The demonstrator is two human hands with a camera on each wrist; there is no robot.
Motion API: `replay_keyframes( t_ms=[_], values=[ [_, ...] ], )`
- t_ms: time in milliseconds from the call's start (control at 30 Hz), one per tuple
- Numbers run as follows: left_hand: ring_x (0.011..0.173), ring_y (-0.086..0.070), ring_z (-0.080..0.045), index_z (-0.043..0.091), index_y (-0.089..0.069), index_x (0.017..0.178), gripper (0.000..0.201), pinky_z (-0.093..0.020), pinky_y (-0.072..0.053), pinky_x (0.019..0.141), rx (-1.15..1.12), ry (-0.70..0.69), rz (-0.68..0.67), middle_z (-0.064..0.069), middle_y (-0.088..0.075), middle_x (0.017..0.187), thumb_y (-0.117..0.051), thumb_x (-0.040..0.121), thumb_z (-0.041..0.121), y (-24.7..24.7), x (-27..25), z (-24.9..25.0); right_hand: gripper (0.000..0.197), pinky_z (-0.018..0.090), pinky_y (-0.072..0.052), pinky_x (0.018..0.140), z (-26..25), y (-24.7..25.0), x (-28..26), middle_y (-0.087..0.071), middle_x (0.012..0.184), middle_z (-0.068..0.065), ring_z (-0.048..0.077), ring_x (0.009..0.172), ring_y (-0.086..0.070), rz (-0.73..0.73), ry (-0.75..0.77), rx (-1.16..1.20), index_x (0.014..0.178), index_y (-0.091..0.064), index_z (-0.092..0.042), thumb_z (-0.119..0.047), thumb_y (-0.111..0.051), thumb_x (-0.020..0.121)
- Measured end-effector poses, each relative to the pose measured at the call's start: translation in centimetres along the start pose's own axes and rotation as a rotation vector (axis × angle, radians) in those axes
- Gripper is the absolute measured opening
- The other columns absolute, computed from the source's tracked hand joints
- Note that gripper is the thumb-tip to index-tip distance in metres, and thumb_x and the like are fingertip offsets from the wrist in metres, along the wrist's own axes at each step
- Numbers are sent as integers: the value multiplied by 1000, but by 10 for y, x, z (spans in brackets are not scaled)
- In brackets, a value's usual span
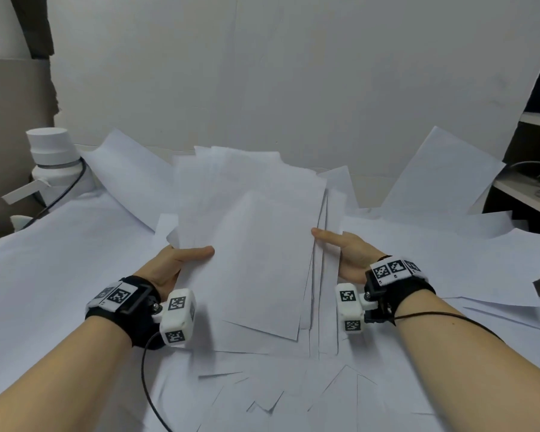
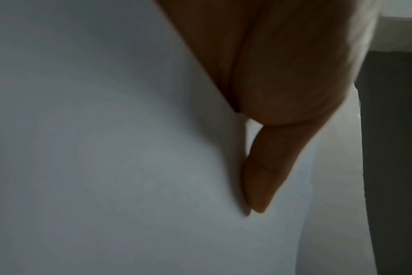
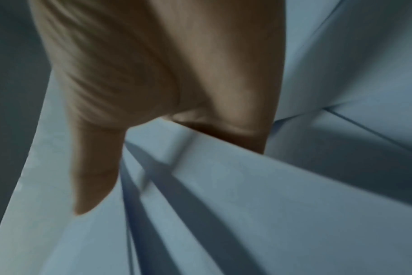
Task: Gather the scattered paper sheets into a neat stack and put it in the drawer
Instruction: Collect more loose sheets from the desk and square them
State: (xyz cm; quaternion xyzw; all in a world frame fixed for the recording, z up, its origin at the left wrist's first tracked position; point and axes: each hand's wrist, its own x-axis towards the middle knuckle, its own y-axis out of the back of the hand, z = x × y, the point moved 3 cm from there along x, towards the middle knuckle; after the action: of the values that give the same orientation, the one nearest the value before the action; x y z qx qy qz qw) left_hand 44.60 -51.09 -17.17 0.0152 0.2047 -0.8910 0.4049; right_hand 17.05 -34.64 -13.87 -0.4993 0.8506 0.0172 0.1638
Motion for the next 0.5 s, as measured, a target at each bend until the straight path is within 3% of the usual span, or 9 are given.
replay_keyframes(
  t_ms=[133,167,233,300,367,500],
  values=[
    [107,-67,-46,13,-63,129,63,-59,-51,97,147,73,-6,-24,-69,120,-86,70,18,-2,7,-2,52,56,-53,93,11,-2,6,-67,117,26,41,108,-66,-10,-1,15,124,-59,7,-8,-78,78],
    [103,-68,-45,13,-66,125,66,-57,-50,97,216,70,30,-21,-70,119,-90,66,24,4,14,-3,48,58,-53,92,13,-1,7,-68,115,26,42,107,-67,18,-4,-2,121,-62,7,-7,-79,78],
    [86,-60,-40,10,-73,113,67,-50,-48,85,337,96,90,-15,-66,112,-97,56,35,19,28,-8,44,59,-53,90,20,2,12,-70,112,25,42,105,-67,77,-20,-14,116,-65,6,-6,-81,76],
    [78,-63,-36,2,-74,108,49,-45,-53,77,378,99,116,-24,-71,106,-92,68,23,16,24,-6,44,59,-50,95,28,2,17,-70,114,24,40,106,-67,93,-38,-22,113,-67,5,-6,-82,74],
    [79,-74,-29,2,-70,114,34,-34,-57,72,424,71,87,-22,-75,106,-79,83,12,8,20,-5,41,58,-48,98,34,-3,20,-69,117,23,38,110,-66,77,-68,-2,114,-68,4,-7,-81,76],
    [93,-75,-33,8,-61,130,44,-35,-60,74,340,44,35,-17,-75,111,-74,87,11,-6,18,-9,40,58,-47,100,34,-21,21,-66,121,23,41,114,-63,-5,-83,111,122,-65,2,-12,-73,85]
  ],
)
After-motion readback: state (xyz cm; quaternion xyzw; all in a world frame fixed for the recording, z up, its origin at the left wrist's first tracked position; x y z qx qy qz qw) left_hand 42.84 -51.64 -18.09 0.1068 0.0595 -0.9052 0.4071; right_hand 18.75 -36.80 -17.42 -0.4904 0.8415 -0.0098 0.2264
